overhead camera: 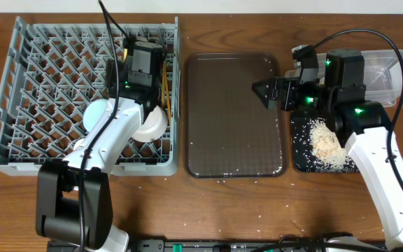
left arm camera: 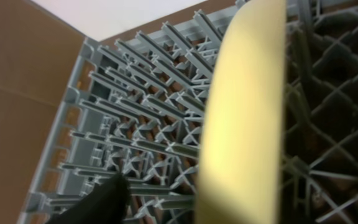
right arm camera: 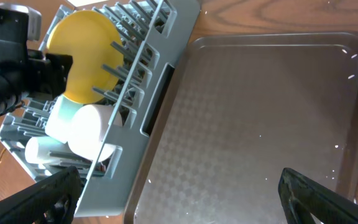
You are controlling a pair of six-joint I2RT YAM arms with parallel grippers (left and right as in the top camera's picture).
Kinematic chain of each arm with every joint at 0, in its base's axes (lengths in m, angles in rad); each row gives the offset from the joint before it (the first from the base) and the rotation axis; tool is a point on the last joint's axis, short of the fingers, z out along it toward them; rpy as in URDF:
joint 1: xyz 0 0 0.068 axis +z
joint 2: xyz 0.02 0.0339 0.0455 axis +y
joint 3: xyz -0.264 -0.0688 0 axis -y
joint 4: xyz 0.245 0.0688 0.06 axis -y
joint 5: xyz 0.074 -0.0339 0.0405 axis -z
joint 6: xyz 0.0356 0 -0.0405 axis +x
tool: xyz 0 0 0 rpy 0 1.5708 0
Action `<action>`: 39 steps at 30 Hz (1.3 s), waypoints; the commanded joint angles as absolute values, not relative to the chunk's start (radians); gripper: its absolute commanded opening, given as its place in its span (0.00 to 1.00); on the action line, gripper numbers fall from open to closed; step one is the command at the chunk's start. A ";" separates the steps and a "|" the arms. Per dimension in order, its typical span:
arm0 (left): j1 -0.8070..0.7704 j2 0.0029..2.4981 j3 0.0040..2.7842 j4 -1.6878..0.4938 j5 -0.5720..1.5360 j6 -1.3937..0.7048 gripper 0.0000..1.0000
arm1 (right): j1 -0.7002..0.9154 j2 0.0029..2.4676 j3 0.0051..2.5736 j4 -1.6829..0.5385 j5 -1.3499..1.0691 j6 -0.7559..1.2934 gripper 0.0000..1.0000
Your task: Sort waste into correct bins and load items into the dishwasher
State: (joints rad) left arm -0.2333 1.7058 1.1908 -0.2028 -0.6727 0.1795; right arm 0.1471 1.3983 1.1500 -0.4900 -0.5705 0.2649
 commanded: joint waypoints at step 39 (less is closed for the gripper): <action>-0.350 0.790 1.161 -0.730 -0.244 -0.194 0.90 | 0.145 1.399 1.157 -0.570 -0.415 0.227 0.99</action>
State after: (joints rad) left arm -0.3672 0.8211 1.1892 -0.7769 -0.1661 -0.0849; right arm 0.1471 1.3987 1.1496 -0.5682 -0.4175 0.2432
